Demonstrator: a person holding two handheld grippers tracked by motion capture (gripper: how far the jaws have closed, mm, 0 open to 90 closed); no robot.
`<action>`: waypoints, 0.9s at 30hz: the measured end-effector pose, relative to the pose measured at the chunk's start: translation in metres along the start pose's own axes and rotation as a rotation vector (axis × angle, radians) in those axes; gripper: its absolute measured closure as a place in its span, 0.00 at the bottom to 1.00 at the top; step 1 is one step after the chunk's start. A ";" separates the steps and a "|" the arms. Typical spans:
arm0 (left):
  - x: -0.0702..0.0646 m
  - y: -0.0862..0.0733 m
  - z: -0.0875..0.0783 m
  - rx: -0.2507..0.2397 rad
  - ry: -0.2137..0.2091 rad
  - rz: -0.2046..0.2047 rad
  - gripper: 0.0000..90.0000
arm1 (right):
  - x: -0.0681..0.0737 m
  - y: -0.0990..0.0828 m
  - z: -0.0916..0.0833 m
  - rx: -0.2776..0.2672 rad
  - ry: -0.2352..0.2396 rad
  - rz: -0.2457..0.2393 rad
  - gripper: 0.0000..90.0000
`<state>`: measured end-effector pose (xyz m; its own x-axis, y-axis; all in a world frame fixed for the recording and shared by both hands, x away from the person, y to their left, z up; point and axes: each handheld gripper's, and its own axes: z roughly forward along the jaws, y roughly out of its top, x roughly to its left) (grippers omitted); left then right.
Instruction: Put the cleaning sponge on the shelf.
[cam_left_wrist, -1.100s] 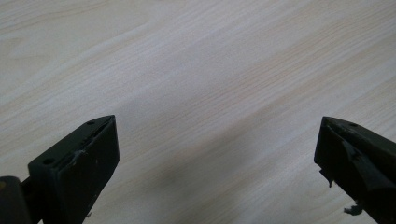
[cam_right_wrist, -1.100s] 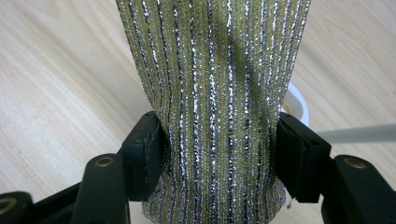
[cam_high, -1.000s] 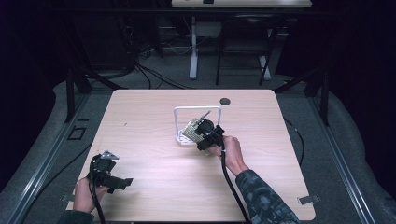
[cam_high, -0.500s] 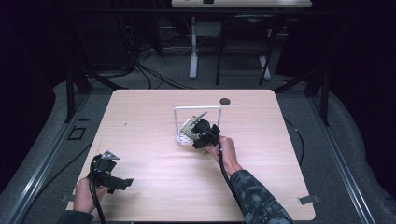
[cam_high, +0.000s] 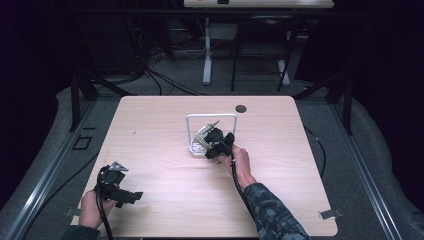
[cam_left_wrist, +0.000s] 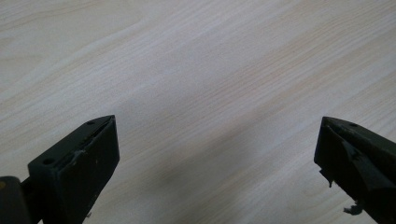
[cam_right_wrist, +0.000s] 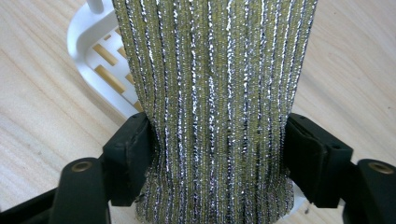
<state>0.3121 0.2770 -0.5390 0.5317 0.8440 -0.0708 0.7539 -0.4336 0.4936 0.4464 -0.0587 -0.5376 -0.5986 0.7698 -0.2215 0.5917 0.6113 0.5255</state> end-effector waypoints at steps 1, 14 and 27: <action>0.000 0.000 0.000 0.000 0.000 0.000 0.00 | 0.001 0.000 0.001 0.002 0.002 0.015 0.29; 0.000 0.000 0.000 0.003 -0.003 0.005 0.00 | 0.002 0.002 0.004 -0.015 -0.011 -0.008 0.16; 0.000 0.000 0.000 0.003 -0.004 0.007 0.00 | 0.009 0.003 -0.009 -0.067 0.034 -0.013 0.18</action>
<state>0.3124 0.2764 -0.5391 0.5389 0.8394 -0.0706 0.7509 -0.4407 0.4918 0.4378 -0.0522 -0.5302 -0.6244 0.7546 -0.2015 0.5470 0.6067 0.5769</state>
